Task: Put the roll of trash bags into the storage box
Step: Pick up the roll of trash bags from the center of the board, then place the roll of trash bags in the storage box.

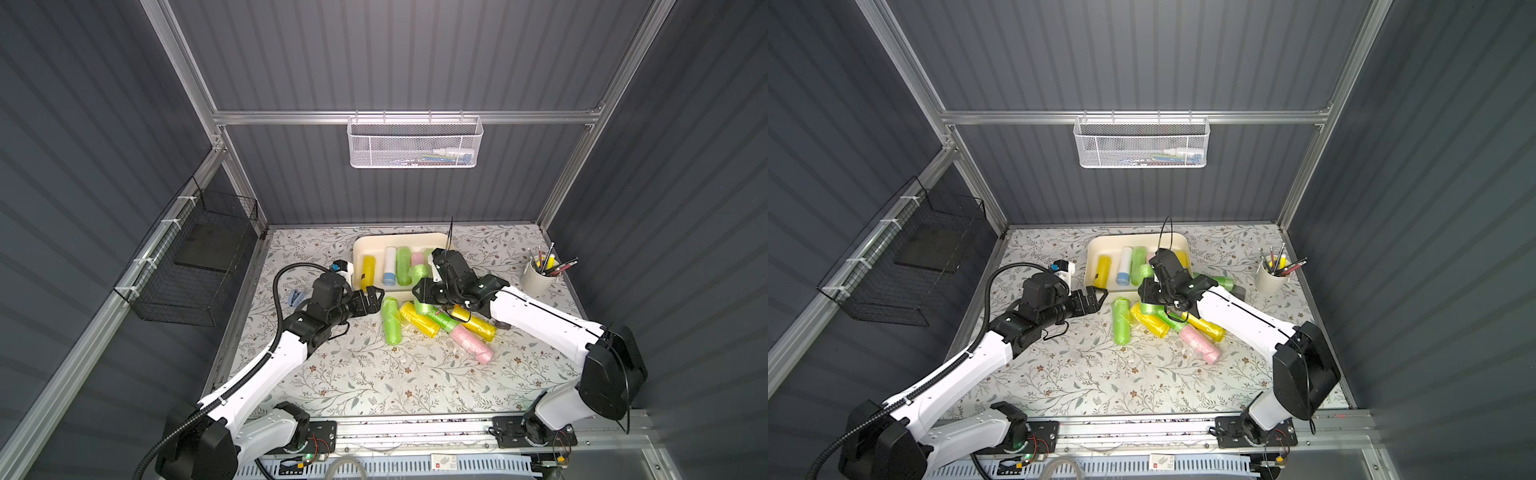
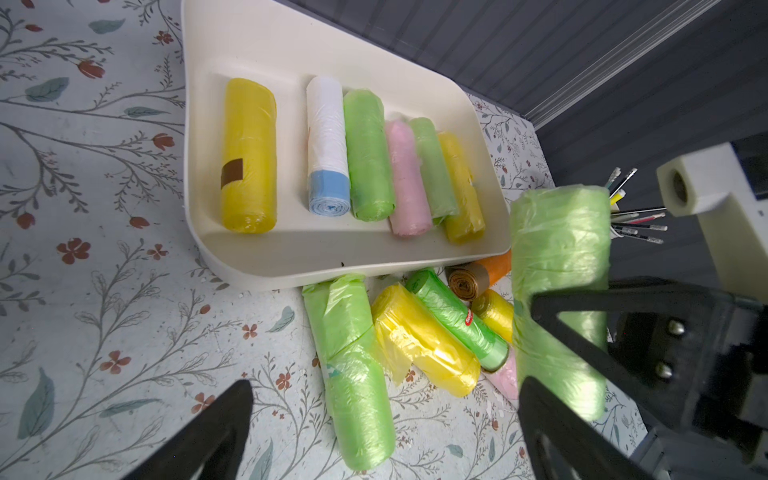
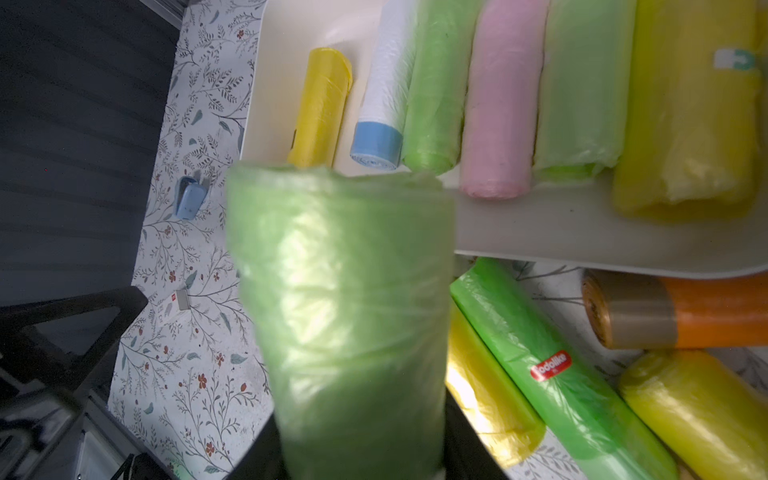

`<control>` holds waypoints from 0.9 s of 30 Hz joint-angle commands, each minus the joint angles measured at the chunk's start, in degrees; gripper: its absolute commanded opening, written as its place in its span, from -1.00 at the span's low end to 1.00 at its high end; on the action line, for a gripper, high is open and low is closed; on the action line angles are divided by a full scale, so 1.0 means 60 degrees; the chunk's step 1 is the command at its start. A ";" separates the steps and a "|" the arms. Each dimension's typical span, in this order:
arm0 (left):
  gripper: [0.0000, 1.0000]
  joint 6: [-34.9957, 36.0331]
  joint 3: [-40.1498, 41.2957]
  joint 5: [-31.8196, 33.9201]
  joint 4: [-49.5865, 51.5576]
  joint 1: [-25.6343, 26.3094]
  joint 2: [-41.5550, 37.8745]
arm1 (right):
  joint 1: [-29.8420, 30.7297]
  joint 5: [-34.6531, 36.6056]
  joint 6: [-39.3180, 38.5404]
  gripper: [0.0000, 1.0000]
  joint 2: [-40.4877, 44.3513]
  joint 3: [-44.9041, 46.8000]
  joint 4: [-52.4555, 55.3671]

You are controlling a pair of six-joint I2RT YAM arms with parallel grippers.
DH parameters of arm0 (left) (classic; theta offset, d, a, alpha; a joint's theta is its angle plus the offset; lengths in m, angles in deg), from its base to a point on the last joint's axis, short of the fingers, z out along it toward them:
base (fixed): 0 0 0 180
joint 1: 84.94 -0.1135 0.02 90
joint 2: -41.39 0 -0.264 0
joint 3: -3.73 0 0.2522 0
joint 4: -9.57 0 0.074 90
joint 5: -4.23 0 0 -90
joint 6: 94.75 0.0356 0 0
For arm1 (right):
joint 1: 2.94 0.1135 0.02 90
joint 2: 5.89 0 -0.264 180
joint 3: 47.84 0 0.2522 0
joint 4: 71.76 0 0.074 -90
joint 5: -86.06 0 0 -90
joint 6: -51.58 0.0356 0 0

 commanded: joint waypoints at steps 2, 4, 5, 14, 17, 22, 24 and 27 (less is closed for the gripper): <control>1.00 0.0027 -0.0138 0.0328 -0.0018 0.0013 -0.0212 | -0.0404 -0.0642 0.0018 -0.37 -0.0147 -0.0416 -0.0563; 1.00 -0.0006 -0.0154 0.0421 0.0066 0.0013 -0.0233 | -0.0570 -0.0851 0.0063 -0.36 -0.0302 -0.0593 -0.0585; 1.00 0.0004 -0.0142 0.0439 0.0082 0.0013 -0.0240 | -0.0611 -0.0919 0.0043 -0.36 -0.0369 -0.0668 -0.0573; 1.00 0.0000 -0.0140 0.0739 0.0254 0.0013 -0.0404 | -0.0886 -0.1198 -0.0108 -0.37 -0.1051 -0.1618 -0.0355; 1.00 -0.0037 -0.0062 0.0817 0.0180 0.0013 -0.0520 | -0.0960 -0.1275 -0.0108 -0.37 -0.1228 -0.1949 -0.0329; 1.00 -0.0068 -0.0003 0.1103 0.0334 0.0013 -0.0644 | -0.1093 -0.1279 -0.0216 -0.37 -0.1526 -0.2567 -0.0283; 1.00 -0.0090 0.0021 0.1180 0.0335 0.0013 -0.0665 | -0.1166 -0.1283 -0.0270 -0.37 -0.1647 -0.2843 -0.0191; 1.00 -0.0151 -0.0038 0.1248 0.0418 0.0013 -0.0538 | -0.1227 -0.1338 -0.0322 -0.37 -0.1806 -0.3149 -0.0153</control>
